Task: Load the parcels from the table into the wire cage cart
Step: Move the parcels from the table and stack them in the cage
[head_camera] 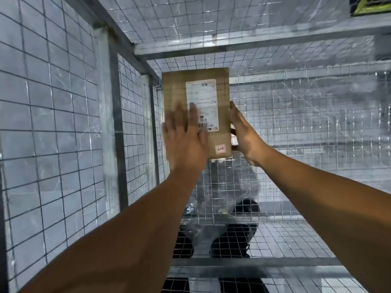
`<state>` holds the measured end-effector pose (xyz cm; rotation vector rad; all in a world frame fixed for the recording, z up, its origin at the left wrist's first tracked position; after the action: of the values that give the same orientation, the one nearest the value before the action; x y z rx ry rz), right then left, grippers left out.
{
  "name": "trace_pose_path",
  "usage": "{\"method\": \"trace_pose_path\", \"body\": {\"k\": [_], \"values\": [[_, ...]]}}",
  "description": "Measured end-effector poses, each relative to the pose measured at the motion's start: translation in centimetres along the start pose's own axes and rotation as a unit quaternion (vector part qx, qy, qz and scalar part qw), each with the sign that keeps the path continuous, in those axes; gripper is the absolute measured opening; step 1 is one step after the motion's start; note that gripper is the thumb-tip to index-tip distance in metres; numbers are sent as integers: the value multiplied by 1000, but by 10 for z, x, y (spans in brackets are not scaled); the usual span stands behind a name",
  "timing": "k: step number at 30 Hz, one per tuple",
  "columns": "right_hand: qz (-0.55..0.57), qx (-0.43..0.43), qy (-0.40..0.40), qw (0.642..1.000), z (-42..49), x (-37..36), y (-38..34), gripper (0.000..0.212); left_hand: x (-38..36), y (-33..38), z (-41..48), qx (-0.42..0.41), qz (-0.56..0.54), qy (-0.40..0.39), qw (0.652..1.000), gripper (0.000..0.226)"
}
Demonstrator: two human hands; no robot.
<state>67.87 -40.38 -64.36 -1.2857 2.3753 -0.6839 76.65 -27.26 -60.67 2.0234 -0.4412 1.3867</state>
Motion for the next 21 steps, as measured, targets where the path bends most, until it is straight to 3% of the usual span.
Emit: {"method": "trace_pose_path", "body": {"k": [3, 8, 13, 15, 18, 21], "values": [[10, -41, -5, 999, 3, 4, -9, 60, -11, 18, 9, -79, 22, -58, 995, 69], [-135, -28, 60, 989, 17, 24, -11, 66, -13, 2, 29, -56, 23, -57, 997, 75], [-398, -4, 114, 911, 32, 47, 13, 79, -8, -8, 35, -74, 56, -74, 993, 73], [-425, -4, 119, 897, 25, 49, 17, 93, -7, -6, 37, -66, 64, -83, 992, 71], [-405, -16, 130, 905, -20, 38, 11, 74, 13, 6, 33, -33, 56, -141, 988, 74], [-368, -36, 142, 918, -100, 32, -14, 70, 72, 33, 17, -11, 62, -190, 980, 75]]}}
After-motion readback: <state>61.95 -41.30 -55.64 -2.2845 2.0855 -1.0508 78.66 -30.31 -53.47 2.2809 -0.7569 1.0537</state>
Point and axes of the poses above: each hand's wrist, its own z-axis towards the middle knuckle, its own x-axis out of the back of the hand, y = z × x, the point moved 5 cm from there along z, towards the middle knuckle, and after that the axes turned 10 degrees about -x, right-handed, at the moved point
